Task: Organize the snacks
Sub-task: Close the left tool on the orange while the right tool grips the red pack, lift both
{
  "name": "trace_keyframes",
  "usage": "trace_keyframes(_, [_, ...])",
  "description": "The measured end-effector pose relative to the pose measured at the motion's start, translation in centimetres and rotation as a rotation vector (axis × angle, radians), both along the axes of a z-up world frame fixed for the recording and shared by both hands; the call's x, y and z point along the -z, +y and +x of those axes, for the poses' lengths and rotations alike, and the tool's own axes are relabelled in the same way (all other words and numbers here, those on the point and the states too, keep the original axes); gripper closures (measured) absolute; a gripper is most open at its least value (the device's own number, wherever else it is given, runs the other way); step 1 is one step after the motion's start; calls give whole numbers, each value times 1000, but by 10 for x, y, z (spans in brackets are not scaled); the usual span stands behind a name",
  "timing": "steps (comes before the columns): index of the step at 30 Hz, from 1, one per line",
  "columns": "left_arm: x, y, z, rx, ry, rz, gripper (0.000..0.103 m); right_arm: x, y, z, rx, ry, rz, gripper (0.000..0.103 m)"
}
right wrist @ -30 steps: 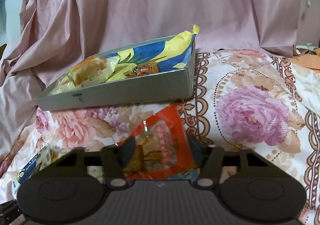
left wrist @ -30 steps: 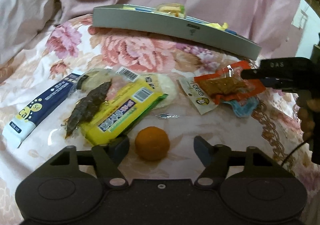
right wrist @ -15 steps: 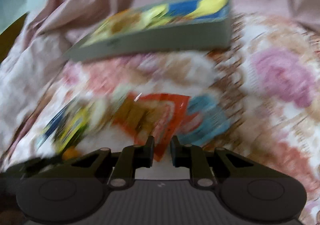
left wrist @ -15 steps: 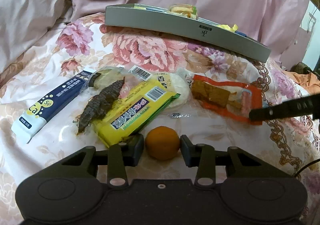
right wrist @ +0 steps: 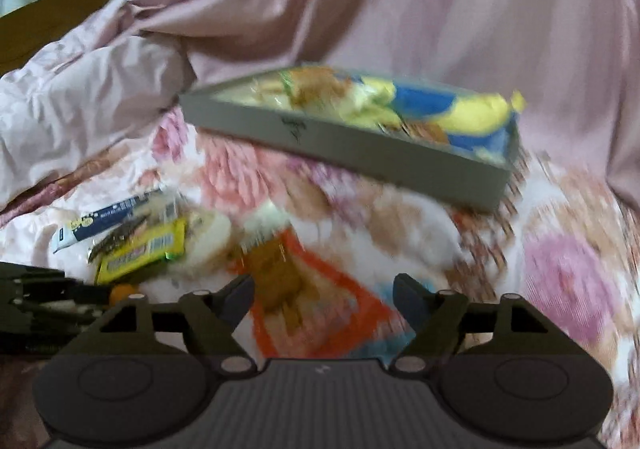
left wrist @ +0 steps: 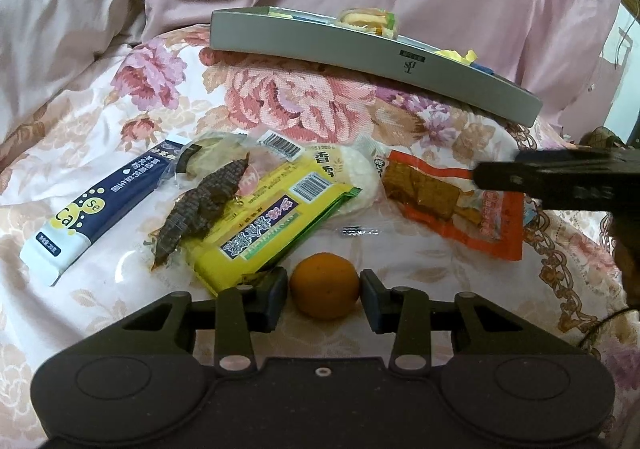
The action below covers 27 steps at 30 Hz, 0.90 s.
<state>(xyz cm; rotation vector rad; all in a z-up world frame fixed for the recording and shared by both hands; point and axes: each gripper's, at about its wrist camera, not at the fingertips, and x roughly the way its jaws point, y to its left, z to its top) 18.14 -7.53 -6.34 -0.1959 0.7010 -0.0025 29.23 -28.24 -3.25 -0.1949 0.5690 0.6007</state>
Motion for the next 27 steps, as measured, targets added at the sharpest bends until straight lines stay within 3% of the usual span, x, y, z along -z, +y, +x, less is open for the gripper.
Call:
trace_keyframes(5, [0,1,-1,-1,-2,1,64,16,18,17,-69,36,-37,21])
trace_keyframes(9, [0,1,-5,-6,-3,-5,64,22,13,24,-85,138,-3,25])
trace_keyframes(16, [-1,7,-14,-25,0,-28,64,24,27,-8,-232,148,-110,26])
trace_keyframes(27, [-1,11,-16,-47,-2,-54,64,39,54,-6,-73,121,-116,20])
